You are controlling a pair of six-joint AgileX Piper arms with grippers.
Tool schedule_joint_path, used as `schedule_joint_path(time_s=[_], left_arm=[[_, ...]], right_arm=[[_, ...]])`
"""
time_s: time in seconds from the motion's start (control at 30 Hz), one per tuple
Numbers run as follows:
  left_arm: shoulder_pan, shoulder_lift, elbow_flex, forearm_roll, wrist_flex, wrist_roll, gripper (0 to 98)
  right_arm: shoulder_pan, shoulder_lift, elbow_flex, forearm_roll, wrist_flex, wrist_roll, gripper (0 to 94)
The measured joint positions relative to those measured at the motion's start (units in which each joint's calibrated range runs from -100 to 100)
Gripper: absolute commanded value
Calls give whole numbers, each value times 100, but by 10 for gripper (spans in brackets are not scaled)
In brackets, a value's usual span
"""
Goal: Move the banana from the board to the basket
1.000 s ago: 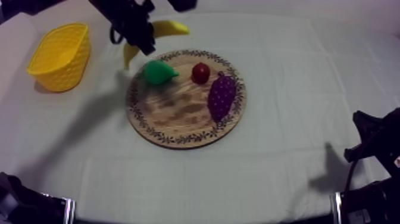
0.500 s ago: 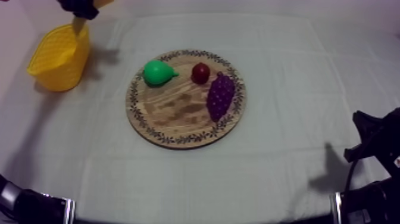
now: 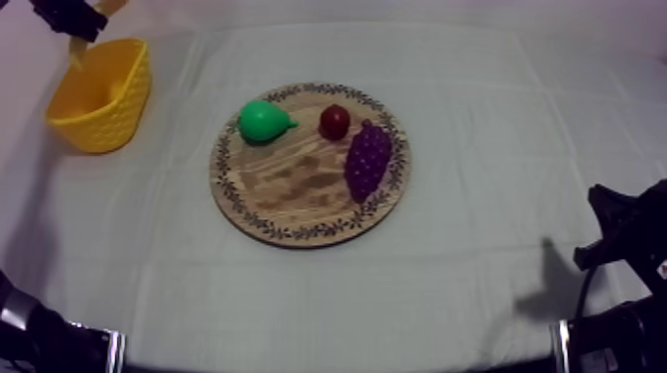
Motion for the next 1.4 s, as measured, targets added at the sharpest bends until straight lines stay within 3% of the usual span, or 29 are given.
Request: schedule_joint_path(time_s=[0.17, 0.73, 0.9, 1.17, 1.4], left_arm=[[-34, 127, 56, 13, -38, 49, 153], [-140, -17, 1081, 19, -297, 516, 535], [-179, -95, 1278, 39, -298, 645, 589], [-172, -456, 1582, 104, -458, 681, 544], [-72, -1207, 2288, 97, -1157, 786, 278]], right_arm=[[0, 0, 0, 0, 0, 0, 4], [0, 0, 0, 0, 1, 0, 4], [0, 0, 0, 0, 1, 0, 4], [0, 0, 0, 0, 1, 9, 4], [-5, 0, 0, 0, 1, 9, 4]])
